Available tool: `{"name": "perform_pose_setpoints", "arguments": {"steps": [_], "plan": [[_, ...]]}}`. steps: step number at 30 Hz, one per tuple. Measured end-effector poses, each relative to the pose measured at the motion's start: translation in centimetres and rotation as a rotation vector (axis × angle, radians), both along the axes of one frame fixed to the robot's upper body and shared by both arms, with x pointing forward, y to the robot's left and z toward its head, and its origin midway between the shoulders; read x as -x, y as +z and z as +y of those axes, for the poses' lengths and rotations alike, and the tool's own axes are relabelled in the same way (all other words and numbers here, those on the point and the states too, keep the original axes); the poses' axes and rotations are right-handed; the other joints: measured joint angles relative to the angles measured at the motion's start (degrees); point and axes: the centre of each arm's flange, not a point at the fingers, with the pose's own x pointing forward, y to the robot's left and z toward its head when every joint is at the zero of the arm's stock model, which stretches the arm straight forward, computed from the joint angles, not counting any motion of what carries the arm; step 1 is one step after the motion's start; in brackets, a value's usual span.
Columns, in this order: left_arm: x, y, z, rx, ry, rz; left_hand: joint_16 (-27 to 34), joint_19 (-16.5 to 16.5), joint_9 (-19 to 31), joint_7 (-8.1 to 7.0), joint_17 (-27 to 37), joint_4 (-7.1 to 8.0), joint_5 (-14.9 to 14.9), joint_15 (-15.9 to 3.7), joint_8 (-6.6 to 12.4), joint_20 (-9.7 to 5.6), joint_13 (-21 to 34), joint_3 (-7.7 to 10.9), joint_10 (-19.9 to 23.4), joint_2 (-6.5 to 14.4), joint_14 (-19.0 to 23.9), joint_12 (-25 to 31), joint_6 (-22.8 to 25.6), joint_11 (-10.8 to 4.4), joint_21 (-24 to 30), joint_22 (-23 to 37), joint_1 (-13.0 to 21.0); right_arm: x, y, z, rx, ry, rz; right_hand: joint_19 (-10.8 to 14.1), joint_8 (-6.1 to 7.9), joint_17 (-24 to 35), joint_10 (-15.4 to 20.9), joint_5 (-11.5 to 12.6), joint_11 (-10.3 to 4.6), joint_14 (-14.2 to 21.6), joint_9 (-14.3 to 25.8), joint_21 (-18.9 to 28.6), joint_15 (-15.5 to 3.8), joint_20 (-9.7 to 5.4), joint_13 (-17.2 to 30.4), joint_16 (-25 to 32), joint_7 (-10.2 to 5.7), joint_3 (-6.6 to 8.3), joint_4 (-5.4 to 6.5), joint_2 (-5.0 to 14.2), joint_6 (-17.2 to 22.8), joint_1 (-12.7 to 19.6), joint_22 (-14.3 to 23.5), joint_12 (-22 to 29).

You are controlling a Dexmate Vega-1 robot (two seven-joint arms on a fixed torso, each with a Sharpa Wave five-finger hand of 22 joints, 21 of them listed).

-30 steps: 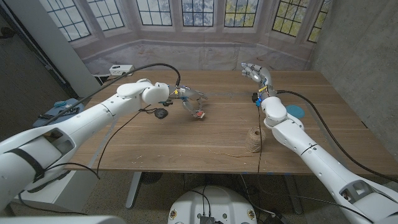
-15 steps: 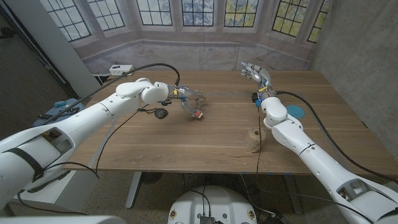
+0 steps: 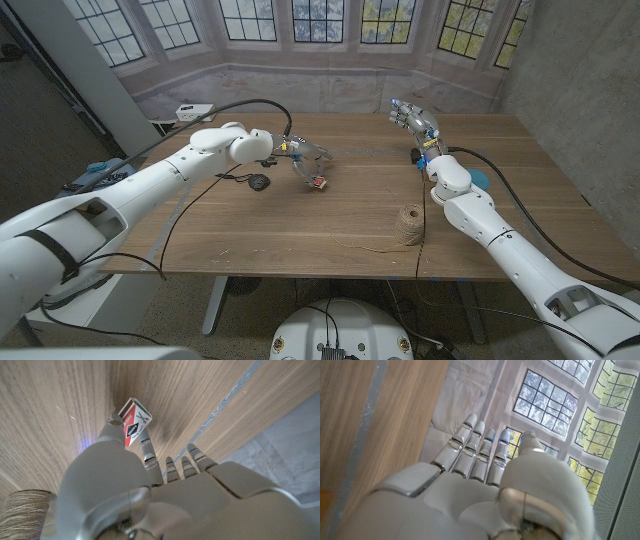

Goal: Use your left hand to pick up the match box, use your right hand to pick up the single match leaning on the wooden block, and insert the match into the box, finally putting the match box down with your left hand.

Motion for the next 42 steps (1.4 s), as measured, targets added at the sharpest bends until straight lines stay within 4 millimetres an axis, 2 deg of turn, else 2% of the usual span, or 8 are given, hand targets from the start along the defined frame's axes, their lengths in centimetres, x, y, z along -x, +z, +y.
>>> {"name": "perform_pose_setpoints", "arguments": {"steps": [1, 7, 12, 19, 21, 24, 33, 42], "plan": [[-0.4, 0.2, -0.1, 0.0, 0.004, 0.002, 0.0, -0.09, 0.0, 0.03, 0.0, 0.0, 0.0, 0.0, 0.0, 0.09, 0.0, 0.0, 0.0, 0.0, 0.0, 0.0, -0.26, 0.0, 0.0, 0.0, 0.0, -0.1, 0.0, 0.1, -0.012, 0.047, 0.001, -0.09, 0.0, 0.0, -0.01, 0.0, 0.0, -0.19, -0.04, 0.0, -0.03, 0.09, -0.03, 0.0, -0.18, 0.0, 0.0, 0.16, -0.19, -0.19, 0.0, 0.0], [-0.8, 0.4, -0.4, -0.01, 0.001, 0.002, 0.0, -0.1, 0.0, 0.02, 0.0, 0.0, 0.0, 0.0, -0.37, 0.07, 0.0, 0.0, -0.27, -0.31, 0.0, 0.0, -0.39, -0.27, 0.0, 0.0, -0.31, -0.6, -0.3, -0.4, -0.031, 0.088, 0.009, -1.45, 0.0, 0.0, -2.13, 0.0, 0.37, -2.27, -0.28, -0.23, 0.21, 0.19, -0.12, -0.22, 0.01, 0.13, 1.77, 0.99, -2.07, -3.12, 0.0, 0.0], [-1.0, 0.5, -0.5, -0.015, -0.001, 0.002, 0.0, -0.29, 0.0, 0.02, 0.0, 0.0, 0.0, 0.0, -0.37, -0.12, 0.0, 0.0, -0.55, -0.31, 0.0, 0.0, -0.39, -0.08, 0.0, 0.0, -0.31, -1.1, -0.6, -0.7, -0.043, 0.119, 0.014, -2.89, 0.0, -0.27, -3.38, 0.0, -0.1, -3.68, -0.31, -0.23, 0.41, 0.18, -0.29, -0.44, -0.09, 0.53, 3.05, 1.49, -3.57, -4.99, 0.0, 0.0], [-1.3, 0.7, -0.7, -0.023, -0.002, -0.001, 0.0, -0.29, 0.01, 0.0, 0.0, 0.0, 0.01, 0.32, -0.72, -0.12, 0.0, 0.0, -0.63, -0.31, -0.31, 0.0, -1.26, 0.01, 0.0, 0.0, -0.31, -1.6, -1.0, -1.0, -0.053, 0.152, 0.017, -3.72, 0.0, -0.44, -4.0, 0.0, -0.1, -4.29, -0.31, -0.23, 0.41, 0.44, -0.29, -0.44, 0.0, 0.8, 3.32, 1.29, -4.72, -5.66, -0.3, 0.0], [-1.3, 0.7, -0.7, -0.024, -0.002, -0.001, 0.0, -0.32, -0.17, -0.13, 0.0, 0.0, 0.01, 0.32, -1.35, -0.11, 0.0, 0.0, -1.24, -0.26, -0.31, 0.0, -2.4, 0.19, 0.0, 0.0, -0.35, -1.8, -1.1, -1.2, -0.055, 0.149, 0.021, -3.77, 0.0, -0.53, -4.3, 0.0, -0.4, -4.3, -0.31, -0.23, 0.43, 0.49, -0.29, -0.44, -0.09, 0.8, 3.32, 1.29, -4.81, -5.66, -0.29, 0.0], [-1.5, 0.9, -0.8, -0.03, 0.0, -0.001, 0.0, -1.01, -0.22, -0.57, 0.0, 0.0, 0.01, 0.53, -1.87, -0.02, 0.0, 0.0, -1.65, -0.08, -0.93, 0.0, -3.54, 0.41, -0.21, 0.0, -0.54, -1.7, -1.0, -1.1, -0.057, 0.186, 0.009, -3.77, 0.0, -0.53, -4.61, 0.0, -0.09, -4.91, -0.44, -0.23, 0.41, 0.49, -0.29, -0.44, -0.09, 0.96, 3.48, 1.07, -4.81, -5.89, -0.29, 0.0], [-1.7, 1.1, -0.9, -0.04, 0.014, 0.003, 0.0, -1.63, -0.48, 0.48, 0.0, 0.25, 0.01, 0.63, -2.58, -0.02, 0.0, -0.24, -2.67, -0.08, -1.43, -0.44, -4.79, 0.62, -0.22, 0.0, -0.54, -2.0, -1.3, -1.2, -0.064, 0.211, 0.003, -3.97, 0.0, -0.53, -4.61, 0.0, -0.09, -4.91, -0.57, -0.23, 0.41, 0.29, -0.29, -0.44, 0.2, 1.03, 3.55, 1.36, -5.1, -6.18, -0.29, 0.0], [-1.6, 1.3, -1.1, -0.037, 0.024, 0.003, 0.0, -2.12, -0.47, 0.11, 0.0, 0.48, 0.01, 0.62, -3.54, 0.1, 0.0, -0.48, -3.29, -0.01, -2.05, -0.44, -6.63, 0.61, -0.22, 0.0, -1.53, -2.2, -1.5, -1.2, -0.067, 0.219, 0.001, -4.5, 0.0, -1.0, -4.82, 0.0, 0.12, -5.34, -0.56, -0.23, 0.42, 0.41, -0.29, -0.44, -0.1, 1.22, 3.4, 1.36, -5.42, -6.18, -0.29, 0.0]]}}
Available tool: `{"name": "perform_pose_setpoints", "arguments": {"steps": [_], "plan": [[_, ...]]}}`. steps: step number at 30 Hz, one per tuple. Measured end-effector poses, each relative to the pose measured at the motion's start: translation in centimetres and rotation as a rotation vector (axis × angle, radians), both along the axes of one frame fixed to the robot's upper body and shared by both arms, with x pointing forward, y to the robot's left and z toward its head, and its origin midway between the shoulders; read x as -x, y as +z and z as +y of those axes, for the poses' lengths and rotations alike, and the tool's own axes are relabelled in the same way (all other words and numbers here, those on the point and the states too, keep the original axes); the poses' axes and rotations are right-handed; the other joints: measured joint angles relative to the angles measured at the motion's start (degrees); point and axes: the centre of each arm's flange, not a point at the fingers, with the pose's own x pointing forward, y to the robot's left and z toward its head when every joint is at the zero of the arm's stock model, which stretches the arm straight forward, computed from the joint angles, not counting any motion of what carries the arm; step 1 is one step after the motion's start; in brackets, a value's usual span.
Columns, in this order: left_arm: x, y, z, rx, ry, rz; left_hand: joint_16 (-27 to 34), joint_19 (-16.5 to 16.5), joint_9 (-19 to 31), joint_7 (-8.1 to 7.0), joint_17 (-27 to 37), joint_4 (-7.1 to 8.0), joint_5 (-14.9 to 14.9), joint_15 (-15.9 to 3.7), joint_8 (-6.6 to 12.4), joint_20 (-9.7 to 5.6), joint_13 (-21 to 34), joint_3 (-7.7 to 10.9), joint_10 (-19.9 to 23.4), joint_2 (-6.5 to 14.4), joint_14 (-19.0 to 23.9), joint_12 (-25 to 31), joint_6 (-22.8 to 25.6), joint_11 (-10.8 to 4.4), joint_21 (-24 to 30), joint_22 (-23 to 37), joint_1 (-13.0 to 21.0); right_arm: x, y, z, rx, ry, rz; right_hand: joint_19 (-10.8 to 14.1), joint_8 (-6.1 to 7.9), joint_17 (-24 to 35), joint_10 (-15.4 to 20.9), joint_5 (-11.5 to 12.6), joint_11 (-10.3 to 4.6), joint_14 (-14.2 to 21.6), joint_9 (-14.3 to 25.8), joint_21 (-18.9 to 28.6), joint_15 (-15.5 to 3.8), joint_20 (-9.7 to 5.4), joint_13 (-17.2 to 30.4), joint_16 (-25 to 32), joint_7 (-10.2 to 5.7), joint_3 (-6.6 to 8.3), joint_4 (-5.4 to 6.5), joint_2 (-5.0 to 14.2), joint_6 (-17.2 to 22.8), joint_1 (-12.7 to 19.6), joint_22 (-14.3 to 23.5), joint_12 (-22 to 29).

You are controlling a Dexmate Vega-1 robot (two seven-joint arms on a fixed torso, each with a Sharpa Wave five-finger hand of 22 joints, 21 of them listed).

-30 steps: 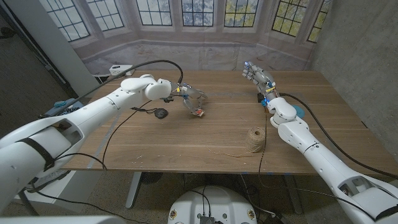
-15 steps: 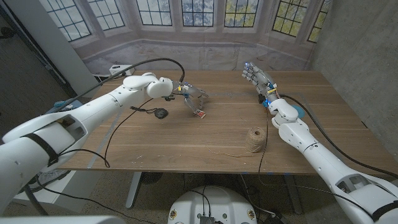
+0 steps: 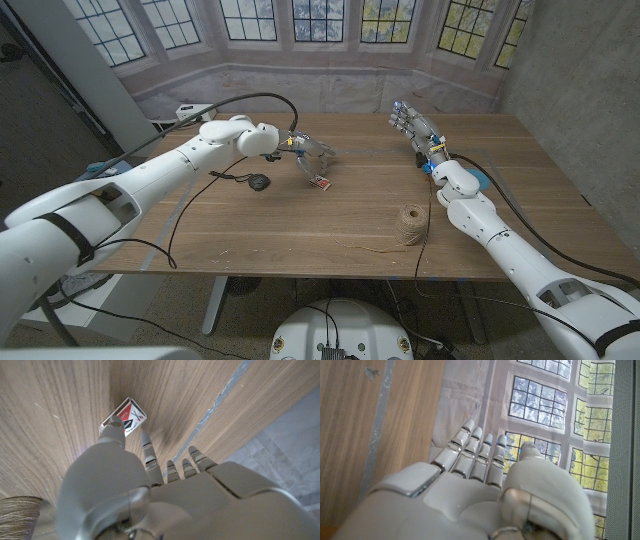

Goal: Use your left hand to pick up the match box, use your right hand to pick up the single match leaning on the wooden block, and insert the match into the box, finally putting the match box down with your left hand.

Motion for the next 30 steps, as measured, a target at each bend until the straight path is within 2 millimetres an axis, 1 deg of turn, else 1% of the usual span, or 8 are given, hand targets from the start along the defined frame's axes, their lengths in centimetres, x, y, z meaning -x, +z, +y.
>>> {"name": "perform_pose_setpoints", "arguments": {"steps": [3, 6, 10, 18, 19, 22, 26, 30], "plan": [[0.0, 0.0, 0.0, 0.01, 0.003, 0.004, 0.0, 0.0, -0.04, 0.02, 0.12, 0.0, 0.0, 0.0, 0.0, -0.01, 0.0, 0.0, 0.74, -0.16, 0.0, 0.56, 0.02, -0.66, 0.0, 0.0, -0.62, 0.0, 0.0, 0.0, 0.001, 0.004, -0.003, -0.31, 0.0, -0.06, -0.19, 0.0, 0.19, -0.1, 0.0, 0.0, -0.08, 0.3, 0.0, 0.0, 0.22, 0.22, 0.22, -0.01, -0.22, -0.01, 0.0, 0.0], [0.2, 0.2, -0.1, 0.03, 0.002, 0.006, 0.0, 0.0, -0.28, 0.32, 0.13, 0.16, 0.0, -0.45, 0.0, -0.01, 0.3, -0.16, 2.16, 0.0, 0.45, 1.12, 0.32, -1.08, 0.0, 0.0, -1.04, 0.0, 0.0, 0.0, 0.003, 0.007, -0.005, -0.51, 0.0, -0.06, -0.19, 0.0, 0.19, -0.14, 0.0, 0.0, -0.04, 0.09, 0.0, 0.0, 0.4, 0.22, 0.22, -0.26, -0.42, -0.36, 0.0, 0.0], [0.3, 0.4, 0.0, 0.053, 0.005, 0.01, 0.45, 0.0, -0.29, 0.7, 0.12, 0.39, 0.0, -0.64, 0.0, -0.01, 0.3, -0.39, 3.11, 0.31, 1.09, 1.35, 0.7, -1.23, 0.0, 0.0, -1.34, 0.0, 0.1, 0.0, 0.008, 0.011, -0.008, -0.83, 0.0, -0.06, -0.42, 0.0, 0.42, -0.7, 0.0, 0.0, -0.09, 0.21, 0.0, 0.0, 0.22, 0.53, 0.54, -0.08, -0.61, -0.98, 0.0, 0.0], [0.9, 0.8, 0.2, 0.094, 0.007, 0.013, 0.45, 0.22, -0.28, 0.93, 0.12, 0.65, 0.0, -1.23, 0.0, -0.23, 0.3, -0.62, 3.42, 0.77, 1.69, 1.35, 0.93, -0.92, 0.01, 0.0, -2.25, 0.2, 0.3, 0.0, 0.015, 0.013, -0.015, -0.93, 0.0, 0.1, -0.51, 0.0, 0.51, -0.69, 0.01, -0.19, -0.09, 0.31, 0.0, 0.0, 0.22, 0.77, 0.78, -0.07, -0.61, -1.43, 0.01, 0.0], [1.2, 0.8, 0.2, 0.104, 0.003, 0.011, 0.45, 0.22, -0.28, 0.93, 0.12, 0.97, 0.0, -1.0, -0.2, -0.23, 0.3, -0.63, 3.42, 1.01, 1.91, 1.35, 0.94, -0.92, 0.01, 0.0, -2.5, 0.3, 0.4, 0.0, 0.017, 0.012, -0.015, -1.01, 0.0, 0.06, -0.51, 0.0, 0.51, -0.69, 0.01, -0.19, -0.09, 0.4, 0.0, 0.0, 0.22, 0.77, 0.78, 0.13, -0.61, -1.64, 0.01, 0.0], [1.4, 0.9, 0.4, 0.119, 0.006, 0.012, 0.45, 0.22, -0.28, 0.93, 0.12, 1.28, 0.0, -0.92, -0.22, -0.23, 0.3, -0.63, 3.42, 1.21, 1.99, 1.35, 0.94, -0.92, 0.01, 0.0, -2.99, 0.3, 0.3, 0.0, 0.018, 0.01, -0.011, -1.77, 0.0, -0.06, -0.82, 0.0, 0.2, -1.22, 0.01, -0.4, -0.01, 0.31, 0.0, 0.0, 0.5, 0.93, 0.94, 0.13, -0.92, -1.63, 0.01, 0.0], [1.8, 0.9, 0.6, 0.122, 0.002, 0.008, 0.45, 0.22, -0.28, 0.93, 0.12, 1.53, 0.0, -0.92, -0.22, -0.23, 0.57, -0.85, 3.62, 1.13, 1.99, 1.35, 0.94, -0.72, 0.02, 0.0, -3.69, 0.4, 0.3, 0.1, 0.021, 0.008, -0.005, -2.58, 0.0, -0.06, -0.82, 0.0, 0.2, -1.71, 0.01, -0.4, 0.09, 0.3, 0.0, 0.0, 0.32, 0.76, 1.26, 0.05, -1.13, -2.17, 0.01, 0.0], [2.1, 0.8, 0.9, 0.125, 0.0, 0.003, 0.45, 0.22, -0.28, 0.93, 0.11, 1.95, 0.0, -0.92, -0.22, -0.22, 0.56, -0.75, 3.62, 1.85, 1.99, 1.35, 0.93, -0.71, 0.04, 0.0, -4.4, 0.2, 0.2, 0.0, 0.019, -0.001, 0.005, -2.96, 0.0, -0.06, -1.12, 0.0, -0.11, -1.85, 0.01, -0.62, -0.03, 0.5, 0.0, 0.0, 0.17, 0.92, 1.41, -0.18, -1.28, -2.39, 0.01, 0.0]]}}
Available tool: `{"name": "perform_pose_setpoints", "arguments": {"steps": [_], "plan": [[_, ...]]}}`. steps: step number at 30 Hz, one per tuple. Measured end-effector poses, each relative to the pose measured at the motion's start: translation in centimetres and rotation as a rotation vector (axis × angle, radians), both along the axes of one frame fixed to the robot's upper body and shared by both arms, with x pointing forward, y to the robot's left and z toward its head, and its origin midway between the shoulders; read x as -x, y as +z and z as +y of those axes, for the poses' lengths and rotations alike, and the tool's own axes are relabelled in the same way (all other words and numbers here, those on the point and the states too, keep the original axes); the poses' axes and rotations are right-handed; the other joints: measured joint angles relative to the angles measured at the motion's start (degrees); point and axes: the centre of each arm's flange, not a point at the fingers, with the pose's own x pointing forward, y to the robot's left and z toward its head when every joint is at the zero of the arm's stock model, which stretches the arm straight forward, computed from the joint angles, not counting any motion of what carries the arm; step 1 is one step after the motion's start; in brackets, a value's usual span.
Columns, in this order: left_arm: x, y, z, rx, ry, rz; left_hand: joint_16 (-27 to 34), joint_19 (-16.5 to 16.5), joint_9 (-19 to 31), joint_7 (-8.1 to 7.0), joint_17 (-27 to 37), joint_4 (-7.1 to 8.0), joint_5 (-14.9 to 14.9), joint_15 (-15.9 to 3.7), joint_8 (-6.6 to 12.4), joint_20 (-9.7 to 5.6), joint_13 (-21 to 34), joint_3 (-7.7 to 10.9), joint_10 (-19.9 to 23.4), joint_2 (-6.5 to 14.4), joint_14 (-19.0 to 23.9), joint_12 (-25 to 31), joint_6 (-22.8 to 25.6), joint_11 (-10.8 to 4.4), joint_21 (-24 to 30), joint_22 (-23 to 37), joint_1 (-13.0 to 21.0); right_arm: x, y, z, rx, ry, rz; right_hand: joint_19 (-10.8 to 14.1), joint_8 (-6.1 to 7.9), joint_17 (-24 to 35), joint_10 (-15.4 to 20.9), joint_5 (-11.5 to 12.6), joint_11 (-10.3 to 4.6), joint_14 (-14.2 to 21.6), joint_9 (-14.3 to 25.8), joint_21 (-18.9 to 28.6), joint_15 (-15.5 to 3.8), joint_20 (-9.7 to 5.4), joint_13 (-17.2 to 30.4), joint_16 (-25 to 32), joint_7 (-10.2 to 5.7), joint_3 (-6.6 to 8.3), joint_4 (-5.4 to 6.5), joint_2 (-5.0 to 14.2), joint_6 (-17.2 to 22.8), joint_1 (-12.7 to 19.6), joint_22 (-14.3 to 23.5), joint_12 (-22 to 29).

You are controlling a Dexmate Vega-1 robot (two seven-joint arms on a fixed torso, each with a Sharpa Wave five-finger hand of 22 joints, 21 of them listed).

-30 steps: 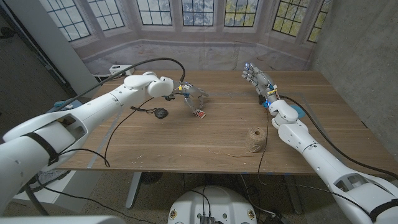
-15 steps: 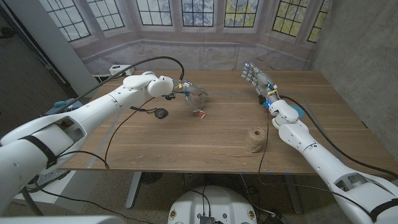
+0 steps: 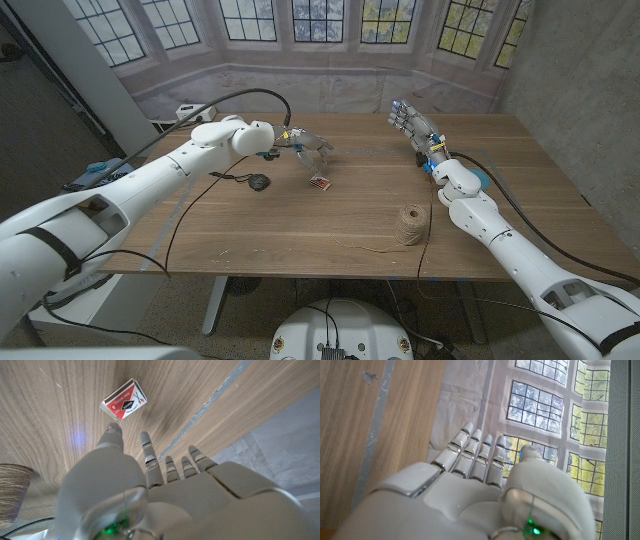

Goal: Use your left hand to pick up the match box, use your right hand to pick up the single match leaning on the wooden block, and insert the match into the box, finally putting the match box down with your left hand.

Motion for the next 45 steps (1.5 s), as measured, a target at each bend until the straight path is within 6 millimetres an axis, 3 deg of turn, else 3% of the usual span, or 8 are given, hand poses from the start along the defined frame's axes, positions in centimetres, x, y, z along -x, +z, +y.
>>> {"name": "perform_pose_setpoints", "arguments": {"steps": [5, 20, 36, 45], "plan": [[0.2, 0.3, 0.7, 0.059, 0.012, 0.017, 0.0, -0.22, 0.0, 0.0, 0.29, 1.3, 0.0, 0.02, -0.23, 0.22, 0.0, 0.21, 0.2, 1.57, 0.02, 0.0, 0.0, 0.2, 0.0, 0.0, -1.57, 0.6, 0.1, 0.7, 0.005, 0.006, -0.006, -0.32, 0.0, 0.0, 0.0, 0.0, 0.0, -0.48, 0.0, 0.0, 0.13, -0.3, 0.0, 0.0, -0.16, 0.16, 0.16, 0.0, -0.15, 0.0, 0.0, 0.0], [1.3, -0.2, 3.1, 0.157, 0.025, 0.032, 0.0, 0.03, 0.01, 0.93, 0.28, 2.82, 0.24, 0.79, -0.89, 0.46, -0.01, 0.77, 1.57, 3.68, 0.79, 0.42, -0.31, 1.57, 0.24, 0.29, -3.67, 0.9, -0.4, 1.9, 0.015, 0.009, 0.005, -0.62, 0.0, -0.27, -0.61, 0.0, 0.61, -0.48, 0.01, 0.0, 0.13, 0.0, -0.26, 0.0, 0.53, 0.9, 0.54, 0.76, -0.84, -0.76, 0.01, 0.0], [1.6, -0.3, 4.5, 0.264, 0.003, 0.026, 0.0, 0.1, -0.26, 0.75, 0.28, 3.52, 0.67, 1.34, -2.11, 0.53, -0.01, 1.48, 2.69, 3.8, 1.33, 0.87, -1.99, 2.69, 0.24, 0.29, -4.85, 1.2, -0.6, 2.9, 0.03, 0.011, 0.018, -0.82, 0.0, -0.26, -1.44, 0.0, 0.62, -1.64, 0.01, 0.01, 0.21, -0.21, -0.25, 0.0, 0.55, 1.68, 1.18, 0.61, -1.48, -1.52, 0.01, 0.0], [1.4, -0.3, 5.1, 0.306, 0.002, 0.027, 0.0, 0.32, -0.26, 1.1, 0.27, 3.41, 0.89, 1.97, -3.44, 1.38, -0.02, 2.21, 3.58, 3.49, 1.97, 1.32, -4.44, 3.59, 0.24, 0.28, -5.16, 1.0, -1.0, 3.1, 0.038, 0.012, 0.033, -1.04, 0.0, -0.26, -1.85, 0.27, 0.2, -1.63, 0.01, 0.23, 0.21, 0.01, -0.25, 0.0, 0.04, 2.55, 1.41, 0.82, -2.6, -1.73, 0.01, 0.0]]}}
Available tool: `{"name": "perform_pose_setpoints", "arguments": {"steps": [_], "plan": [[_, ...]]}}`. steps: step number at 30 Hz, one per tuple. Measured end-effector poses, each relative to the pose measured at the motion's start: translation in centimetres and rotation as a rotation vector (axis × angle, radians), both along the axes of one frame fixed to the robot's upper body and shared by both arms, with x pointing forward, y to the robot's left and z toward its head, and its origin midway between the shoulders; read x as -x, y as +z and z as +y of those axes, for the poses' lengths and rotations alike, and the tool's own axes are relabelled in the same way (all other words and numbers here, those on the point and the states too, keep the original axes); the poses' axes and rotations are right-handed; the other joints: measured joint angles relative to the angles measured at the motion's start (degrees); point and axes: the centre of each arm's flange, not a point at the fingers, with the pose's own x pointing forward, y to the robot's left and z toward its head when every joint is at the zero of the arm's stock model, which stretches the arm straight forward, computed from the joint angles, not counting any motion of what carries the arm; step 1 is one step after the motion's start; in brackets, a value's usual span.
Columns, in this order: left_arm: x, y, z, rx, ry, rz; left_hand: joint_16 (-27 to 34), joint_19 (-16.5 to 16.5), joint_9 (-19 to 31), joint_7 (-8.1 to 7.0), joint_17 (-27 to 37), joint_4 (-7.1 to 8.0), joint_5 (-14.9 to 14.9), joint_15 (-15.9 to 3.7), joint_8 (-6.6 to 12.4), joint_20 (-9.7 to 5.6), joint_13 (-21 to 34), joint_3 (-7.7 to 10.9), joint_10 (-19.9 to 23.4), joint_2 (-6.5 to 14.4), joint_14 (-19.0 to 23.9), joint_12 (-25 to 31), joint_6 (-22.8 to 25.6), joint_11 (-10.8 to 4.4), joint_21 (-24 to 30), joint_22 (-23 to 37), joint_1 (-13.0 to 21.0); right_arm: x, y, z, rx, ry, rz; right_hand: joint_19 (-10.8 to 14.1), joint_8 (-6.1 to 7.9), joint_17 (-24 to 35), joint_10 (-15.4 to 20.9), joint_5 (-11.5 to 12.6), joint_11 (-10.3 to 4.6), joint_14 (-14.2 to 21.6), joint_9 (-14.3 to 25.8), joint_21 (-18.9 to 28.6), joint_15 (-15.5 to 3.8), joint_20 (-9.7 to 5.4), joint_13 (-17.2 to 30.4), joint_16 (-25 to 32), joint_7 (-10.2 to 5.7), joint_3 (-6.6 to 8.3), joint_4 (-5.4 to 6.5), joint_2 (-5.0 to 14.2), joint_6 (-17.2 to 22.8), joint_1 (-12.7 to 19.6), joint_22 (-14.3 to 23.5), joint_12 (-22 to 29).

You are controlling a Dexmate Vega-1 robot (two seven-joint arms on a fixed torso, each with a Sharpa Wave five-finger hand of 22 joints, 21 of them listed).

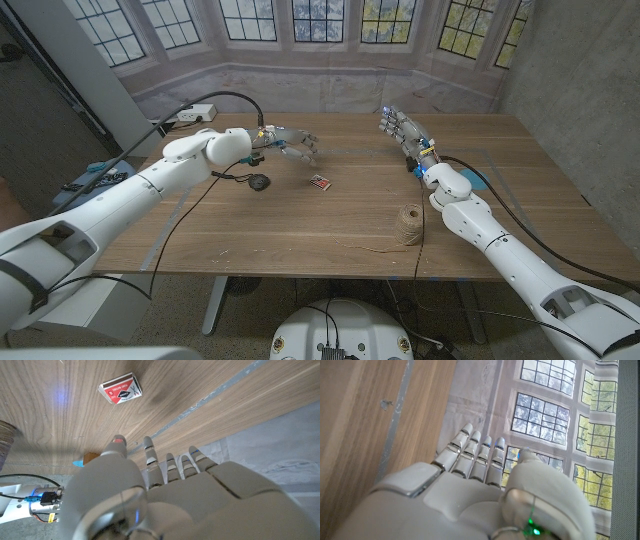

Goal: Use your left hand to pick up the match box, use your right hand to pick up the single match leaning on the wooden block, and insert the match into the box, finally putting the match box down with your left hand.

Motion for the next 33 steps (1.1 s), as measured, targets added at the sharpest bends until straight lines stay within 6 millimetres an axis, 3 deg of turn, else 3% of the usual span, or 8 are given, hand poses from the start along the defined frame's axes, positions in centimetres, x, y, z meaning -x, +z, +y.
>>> {"name": "perform_pose_setpoints", "arguments": {"steps": [7, 16, 25, 32, 33], "plan": [[-0.1, 0.1, 0.4, 0.053, -0.002, -0.001, 0.0, 0.18, -0.27, 0.35, 0.0, 0.56, 0.22, 0.3, -1.44, 0.18, 0.0, 0.56, 0.31, 0.31, 0.3, 0.0, -3.02, 0.31, 0.0, 0.0, -1.69, -0.4, -0.1, 0.2, 0.01, 0.007, 0.007, -0.29, 0.0, 0.0, -0.3, 0.01, -0.31, -0.49, 0.0, 0.0, -0.07, -0.1, 0.0, 0.0, -0.31, 1.02, 0.08, 0.24, -0.31, -0.23, 0.0, 0.0], [0.0, 0.3, 0.6, 0.161, -0.003, 0.001, 0.0, 0.19, -0.55, 0.96, 0.28, 2.42, 0.22, 0.7, -1.45, 0.18, -0.01, 0.78, 0.59, 0.83, 0.7, 0.0, -3.14, 0.63, 0.0, -0.01, -4.15, -0.8, 0.0, 0.5, 0.02, 0.022, 0.01, -0.28, 0.0, 0.01, -0.3, 0.01, -0.31, -0.69, 0.01, 0.0, -0.28, -0.1, 0.0, 0.0, -0.31, 1.34, 0.39, 0.24, -0.31, -0.23, 0.0, 0.0], [0.2, 0.0, 1.2, 0.337, -0.014, 0.006, 0.0, 0.49, -0.54, 1.52, 0.28, 3.03, 0.22, 0.92, -1.44, 0.49, -0.01, 0.91, 0.59, 0.6, 0.92, 0.0, -3.7, 0.63, 0.0, -0.01, -4.82, -0.8, -0.1, 0.7, 0.019, 0.03, 0.018, -0.27, 0.0, 0.01, -0.3, 0.01, -0.31, -0.99, 0.0, 0.0, 0.02, -0.11, 0.0, 0.0, -0.31, 1.81, 0.38, 0.24, -0.3, -0.23, 0.0, 0.0], [0.3, -1.0, 1.3, 0.349, -0.015, 0.019, 0.0, 0.49, -0.55, 1.73, 0.27, 3.37, 0.22, 0.91, -1.91, 0.48, -0.01, 1.25, 0.39, 0.54, 0.9, 0.0, -4.39, 0.83, 0.0, -0.01, -5.5, -0.9, -0.7, 0.9, 0.016, 0.034, 0.038, -1.82, 0.0, -0.28, -1.02, 0.01, -0.21, -1.61, 0.0, 0.0, 0.01, -0.01, 0.01, 0.0, 0.21, 2.29, 0.86, -0.3, -0.82, -0.76, 0.0, 0.0], [0.4, -0.6, 1.8, 0.436, -0.023, 0.007, 0.0, 0.37, -0.71, 1.72, 0.27, 3.43, 0.22, 0.91, -2.11, 0.6, -0.01, 1.31, 0.39, 0.56, 0.9, 0.0, -4.83, 0.83, 0.0, -0.01, -5.52, -0.3, -1.4, 1.4, 0.022, 0.048, 0.042, -1.82, 0.0, -0.28, -1.02, 0.01, -0.21, -1.6, 0.0, 0.0, 0.01, -0.01, 0.01, 0.0, 0.21, 2.29, 0.86, -0.3, -0.82, -0.76, 0.0, 0.0]]}}
